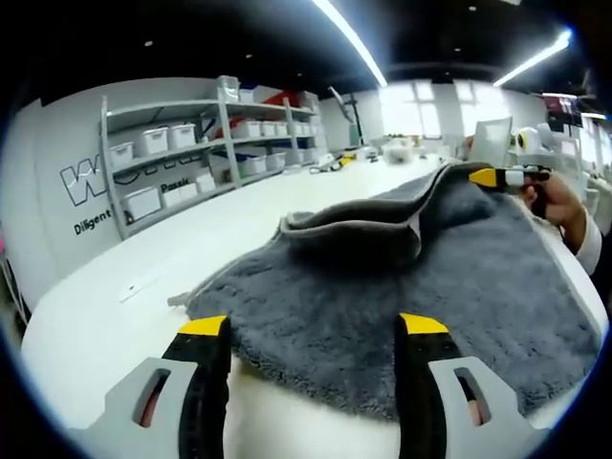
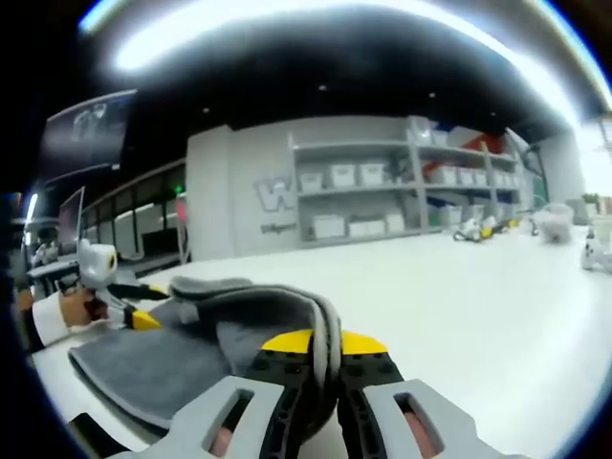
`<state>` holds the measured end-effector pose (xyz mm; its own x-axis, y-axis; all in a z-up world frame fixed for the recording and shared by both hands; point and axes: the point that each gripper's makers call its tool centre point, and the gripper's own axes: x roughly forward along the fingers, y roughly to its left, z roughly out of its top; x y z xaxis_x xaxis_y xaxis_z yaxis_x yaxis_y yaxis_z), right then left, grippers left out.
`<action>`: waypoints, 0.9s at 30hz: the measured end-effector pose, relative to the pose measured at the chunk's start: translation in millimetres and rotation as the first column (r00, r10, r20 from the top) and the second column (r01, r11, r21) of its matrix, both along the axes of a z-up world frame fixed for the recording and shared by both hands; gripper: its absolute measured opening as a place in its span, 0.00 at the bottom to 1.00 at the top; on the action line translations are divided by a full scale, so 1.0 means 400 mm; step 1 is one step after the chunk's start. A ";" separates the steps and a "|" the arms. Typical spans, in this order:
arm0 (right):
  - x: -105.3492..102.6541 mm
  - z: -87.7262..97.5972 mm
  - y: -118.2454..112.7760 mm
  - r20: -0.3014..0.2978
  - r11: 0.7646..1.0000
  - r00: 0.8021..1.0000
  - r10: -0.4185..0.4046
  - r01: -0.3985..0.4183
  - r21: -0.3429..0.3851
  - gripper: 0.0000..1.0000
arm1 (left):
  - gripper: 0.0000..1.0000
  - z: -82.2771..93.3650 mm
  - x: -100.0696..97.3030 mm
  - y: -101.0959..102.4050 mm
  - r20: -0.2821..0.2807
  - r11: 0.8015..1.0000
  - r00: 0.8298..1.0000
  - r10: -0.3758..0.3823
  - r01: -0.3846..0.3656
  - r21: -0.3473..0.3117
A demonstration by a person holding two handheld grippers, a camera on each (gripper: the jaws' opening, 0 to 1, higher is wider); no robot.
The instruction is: Open the folded towel by lifting each exposed corner and separating the folded layers until the towel lies flat within the target outline without major curled edges
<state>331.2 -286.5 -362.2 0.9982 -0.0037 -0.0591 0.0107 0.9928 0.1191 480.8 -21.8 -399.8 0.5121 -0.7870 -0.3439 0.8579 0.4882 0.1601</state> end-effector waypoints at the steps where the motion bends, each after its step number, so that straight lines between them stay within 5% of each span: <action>1: 0.000 -0.001 -0.002 -0.001 1.000 1.000 -0.002 0.002 -0.001 0.01 | 0.68 0.000 0.001 -0.002 0.000 1.000 1.000 0.001 -0.001 -0.001; 27: -0.010 -0.027 -0.045 -0.040 0.998 0.998 -0.054 0.052 -0.036 0.04 | 0.67 0.006 0.018 -0.025 0.014 1.000 1.000 0.009 -0.009 -0.002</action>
